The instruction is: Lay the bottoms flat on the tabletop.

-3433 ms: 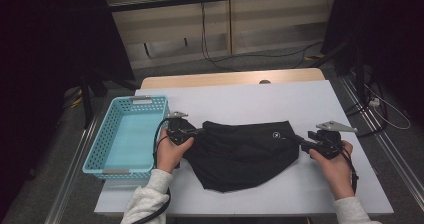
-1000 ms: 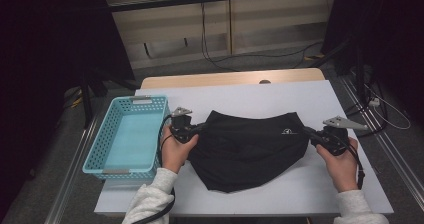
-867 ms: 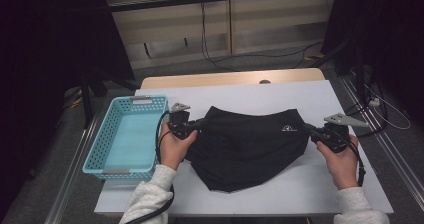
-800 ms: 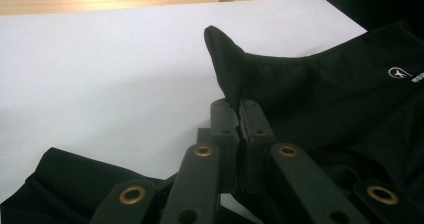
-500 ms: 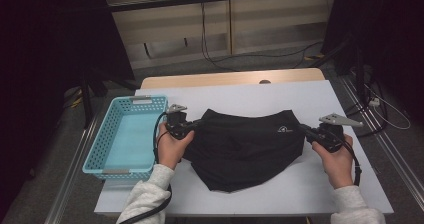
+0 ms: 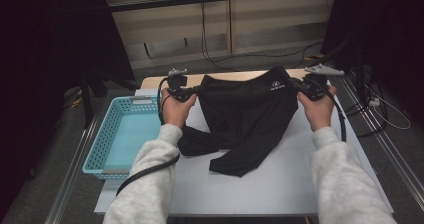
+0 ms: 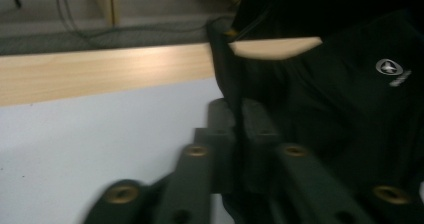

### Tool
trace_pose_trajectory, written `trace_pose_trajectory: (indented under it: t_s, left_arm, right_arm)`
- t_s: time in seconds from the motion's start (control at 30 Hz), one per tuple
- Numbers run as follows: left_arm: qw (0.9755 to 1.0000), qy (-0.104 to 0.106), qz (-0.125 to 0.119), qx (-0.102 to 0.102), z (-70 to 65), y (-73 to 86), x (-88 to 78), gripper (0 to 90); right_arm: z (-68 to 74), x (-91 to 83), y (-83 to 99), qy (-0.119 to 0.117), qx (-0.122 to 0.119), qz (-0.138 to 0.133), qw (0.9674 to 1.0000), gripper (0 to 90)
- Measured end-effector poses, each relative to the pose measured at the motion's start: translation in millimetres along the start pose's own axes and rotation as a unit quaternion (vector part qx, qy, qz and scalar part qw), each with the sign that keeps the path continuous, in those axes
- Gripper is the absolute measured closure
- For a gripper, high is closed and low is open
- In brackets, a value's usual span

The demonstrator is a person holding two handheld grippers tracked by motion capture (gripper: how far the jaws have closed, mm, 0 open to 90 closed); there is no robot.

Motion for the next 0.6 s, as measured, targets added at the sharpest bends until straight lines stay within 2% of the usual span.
trace_pose_trajectory:
  t_s: [0.03, 0.07, 0.13, 0.23, 0.3, 0.4, 0.47, 0.5, 0.57, 0.6]
  left_arm:
    - [0.9999, -0.005, 0.008, 0.013, 0.0, 5.0, 3.7, 49.9]
    - [0.9996, -0.006, 0.016, 0.022, -0.5, 12.0, 5.2, 42.7]
    - [0.9995, 0.005, 0.030, 0.012, -1.5, 29.0, 7.4, 35.1]
    - [0.9984, 0.014, 0.051, 0.017, -5.2, 54.5, 4.9, 29.8]
    - [0.9979, 0.021, 0.057, 0.021, -10.8, 68.5, 0.3, 27.8]
    - [0.9976, 0.028, 0.054, 0.033, -21.1, 85.5, -8.7, 25.3]
    - [0.9966, 0.039, 0.058, 0.043, -26.7, 96.5, -13.1, 23.7]
    - [0.9963, 0.044, 0.062, 0.041, -28.3, 101.1, -15.0, 23.5]
    - [0.9952, 0.049, 0.071, 0.046, -31.0, 108.6, -19.8, 21.5]
    - [0.9950, 0.049, 0.071, 0.051, -32.1, 111.7, -22.7, 21.2]
  right_arm:
    - [5.5, 2.6, 2.5, 0.004, 0.000, 0.009, 1.0000, 53.7]
    - [10.7, 2.4, 8.2, -0.007, -0.002, 0.016, 0.9998, 54.5]
    - [19.3, -3.0, 24.8, -0.021, -0.031, 0.026, 0.9990, 45.2]
    - [26.7, -19.3, 58.5, -0.059, -0.052, 0.052, 0.9955, 39.7]
    - [31.0, -34.5, 80.1, -0.068, -0.067, 0.063, 0.9934, 35.0]
    - [38.9, -56.7, 106.9, -0.082, -0.083, 0.068, 0.9909, 33.6]
    - [45.3, -68.0, 120.6, -0.089, -0.094, 0.062, 0.9896, 32.0]
    - [48.1, -71.7, 126.2, -0.092, -0.100, 0.062, 0.9888, 31.4]
    - [52.3, -77.1, 131.6, -0.091, -0.112, 0.072, 0.9869, 29.2]
    - [53.4, -80.3, 131.1, -0.090, -0.110, 0.070, 0.9873, 29.3]
Point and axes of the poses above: each handheld gripper's, and its own axes: x roughly forward along the jaws, y roughly out of its underside, z roughly to its left, the point moved 2 cm from there along x, roughly forward along the jaws, and after that the axes turned 15 degrees about y, right-handed, at the moved point
